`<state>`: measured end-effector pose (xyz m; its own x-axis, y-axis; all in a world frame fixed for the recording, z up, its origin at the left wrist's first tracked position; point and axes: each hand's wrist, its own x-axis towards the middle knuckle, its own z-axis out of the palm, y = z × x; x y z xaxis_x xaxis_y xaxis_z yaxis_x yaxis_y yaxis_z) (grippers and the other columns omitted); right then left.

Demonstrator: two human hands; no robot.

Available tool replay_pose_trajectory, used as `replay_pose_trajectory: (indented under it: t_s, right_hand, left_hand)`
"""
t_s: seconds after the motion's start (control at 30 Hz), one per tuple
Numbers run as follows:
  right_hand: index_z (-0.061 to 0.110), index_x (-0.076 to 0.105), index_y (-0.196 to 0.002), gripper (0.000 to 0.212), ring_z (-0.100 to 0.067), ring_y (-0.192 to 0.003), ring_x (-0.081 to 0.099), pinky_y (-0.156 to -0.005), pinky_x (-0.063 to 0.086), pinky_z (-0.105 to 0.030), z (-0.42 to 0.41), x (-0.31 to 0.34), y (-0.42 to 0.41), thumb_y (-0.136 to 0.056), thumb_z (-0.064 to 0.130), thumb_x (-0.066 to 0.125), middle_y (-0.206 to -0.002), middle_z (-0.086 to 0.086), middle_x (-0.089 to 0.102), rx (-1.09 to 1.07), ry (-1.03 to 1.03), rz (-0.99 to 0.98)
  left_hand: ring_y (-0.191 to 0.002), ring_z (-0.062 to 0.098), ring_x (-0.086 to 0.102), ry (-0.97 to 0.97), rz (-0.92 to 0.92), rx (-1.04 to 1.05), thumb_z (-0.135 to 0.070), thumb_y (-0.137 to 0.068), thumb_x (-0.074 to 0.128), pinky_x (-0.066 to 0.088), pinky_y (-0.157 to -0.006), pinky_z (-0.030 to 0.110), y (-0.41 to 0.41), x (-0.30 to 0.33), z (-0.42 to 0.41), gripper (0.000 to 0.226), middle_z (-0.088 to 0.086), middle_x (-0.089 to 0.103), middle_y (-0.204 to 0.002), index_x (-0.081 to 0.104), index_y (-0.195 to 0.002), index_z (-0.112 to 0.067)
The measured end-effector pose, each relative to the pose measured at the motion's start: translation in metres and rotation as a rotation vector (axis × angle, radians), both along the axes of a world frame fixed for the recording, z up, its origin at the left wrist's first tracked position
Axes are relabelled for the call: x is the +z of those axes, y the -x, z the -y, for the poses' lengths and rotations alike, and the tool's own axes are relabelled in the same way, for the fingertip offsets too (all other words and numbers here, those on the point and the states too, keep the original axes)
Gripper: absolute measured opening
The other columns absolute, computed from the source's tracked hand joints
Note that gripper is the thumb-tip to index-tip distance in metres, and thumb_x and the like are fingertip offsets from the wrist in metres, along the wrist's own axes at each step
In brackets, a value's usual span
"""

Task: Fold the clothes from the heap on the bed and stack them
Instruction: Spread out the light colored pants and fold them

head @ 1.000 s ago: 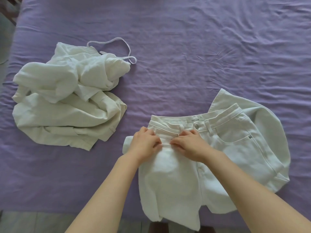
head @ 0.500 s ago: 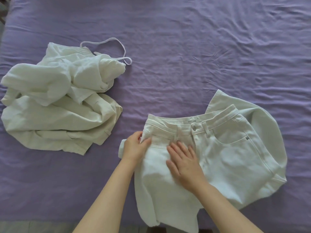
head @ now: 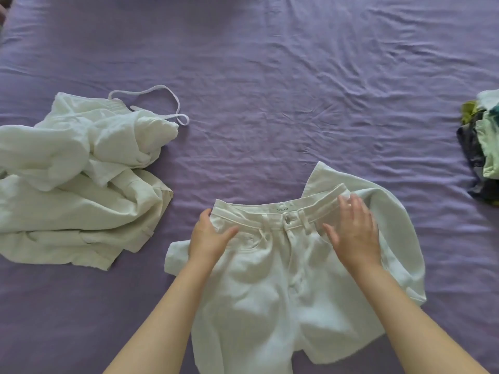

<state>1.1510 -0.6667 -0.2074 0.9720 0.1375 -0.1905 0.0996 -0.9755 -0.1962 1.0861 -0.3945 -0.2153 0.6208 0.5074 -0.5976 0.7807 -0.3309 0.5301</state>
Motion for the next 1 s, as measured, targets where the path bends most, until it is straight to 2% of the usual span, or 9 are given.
replay_pose_trajectory:
  t_s: [0.1,0.23,0.3,0.37,0.43,0.53,0.7,0.8,1.0]
  right_hand:
    - [0.009,0.033,-0.142,0.066,-0.034,-0.128,0.038,-0.101,0.033,-0.049,0.012,0.006,-0.029,-0.087,0.030,0.065,-0.142,-0.013,0.042,-0.234,-0.066,-0.155]
    - [0.014,0.053,-0.115,0.040,-0.032,-0.111,0.053,-0.087,0.039,-0.041,0.014,0.018,-0.048,-0.083,0.035,0.066,-0.114,-0.009,0.060,-0.390,-0.142,-0.281]
    - [0.017,0.062,-0.086,0.015,-0.027,-0.086,0.059,-0.068,0.041,-0.034,0.014,0.029,-0.050,-0.081,0.030,0.067,-0.084,-0.004,0.063,-0.419,-0.324,-0.374]
    - [0.016,0.055,-0.067,0.020,-0.019,-0.062,0.048,-0.056,0.034,-0.030,0.014,0.047,-0.047,-0.081,0.024,0.067,-0.060,0.002,0.049,-0.434,-0.500,-0.454]
    - [0.014,0.052,-0.068,0.021,-0.017,-0.058,0.038,-0.057,0.028,-0.030,0.014,0.068,-0.040,-0.081,0.021,0.066,-0.059,-0.001,0.041,-0.458,-0.654,-0.512]
    - [0.010,0.059,-0.079,0.012,-0.018,-0.063,0.044,-0.059,0.032,-0.031,0.012,0.111,-0.028,-0.082,0.019,0.065,-0.067,-0.005,0.047,-0.465,-0.862,-0.552]
    - [0.004,0.063,-0.079,0.016,-0.012,-0.057,0.049,-0.054,0.039,-0.027,0.000,0.200,-0.016,-0.083,0.020,0.065,-0.062,0.003,0.056,-0.436,-1.125,-0.331]
    - [0.004,0.061,-0.077,0.027,-0.016,-0.058,0.051,-0.057,0.042,-0.032,-0.015,0.263,-0.016,-0.078,0.031,0.060,-0.061,0.000,0.055,-0.390,-1.241,-0.220]
    - [0.003,0.051,-0.070,0.032,-0.010,-0.049,0.047,-0.046,0.037,-0.018,-0.039,0.365,-0.017,-0.086,0.031,0.050,-0.059,-0.008,0.052,-0.131,-1.172,0.072]
  left_hand:
    - [-0.109,0.024,0.058,0.044,0.008,0.110,-0.037,-0.077,0.076,0.045,-0.084,0.032,-0.014,0.010,0.008,0.051,0.004,0.063,-0.116,0.058,-0.118,-0.012]
    - [-0.076,0.017,0.063,0.326,0.116,0.254,-0.026,-0.080,0.076,0.050,-0.063,0.027,-0.021,0.040,0.015,0.023,0.003,0.068,-0.086,0.067,-0.093,-0.010]
    - [-0.076,0.016,0.059,0.342,0.147,0.199,-0.024,-0.083,0.073,0.047,-0.067,0.029,-0.020,0.055,0.019,0.022,0.002,0.065,-0.085,0.065,-0.095,-0.008]
    - [-0.081,0.020,0.056,0.320,0.157,0.180,-0.025,-0.088,0.067,0.045,-0.075,0.034,-0.020,0.072,0.026,0.021,0.005,0.061,-0.089,0.061,-0.096,-0.006]
    - [-0.084,0.022,0.053,0.306,0.149,0.176,-0.026,-0.093,0.060,0.042,-0.076,0.036,-0.021,0.093,0.034,0.020,0.009,0.058,-0.090,0.057,-0.091,-0.006]
    - [-0.082,0.022,0.051,0.327,0.199,0.215,-0.027,-0.097,0.053,0.043,-0.075,0.038,-0.023,0.130,0.043,0.023,0.010,0.055,-0.088,0.055,-0.090,-0.005]
    - [-0.070,0.017,0.057,0.437,0.447,0.368,-0.024,-0.099,0.051,0.048,-0.064,0.030,-0.034,0.215,0.060,0.022,0.006,0.061,-0.080,0.057,-0.088,-0.006]
    - [-0.082,0.026,0.060,0.531,0.580,0.385,-0.022,-0.098,0.052,0.051,-0.081,0.044,-0.046,0.277,0.076,0.022,0.014,0.063,-0.089,0.059,-0.097,-0.001]
    - [-0.083,0.028,0.055,0.561,0.775,0.232,-0.026,-0.098,0.053,0.050,-0.084,0.055,-0.069,0.383,0.099,0.029,0.016,0.059,-0.089,0.057,-0.101,0.003]
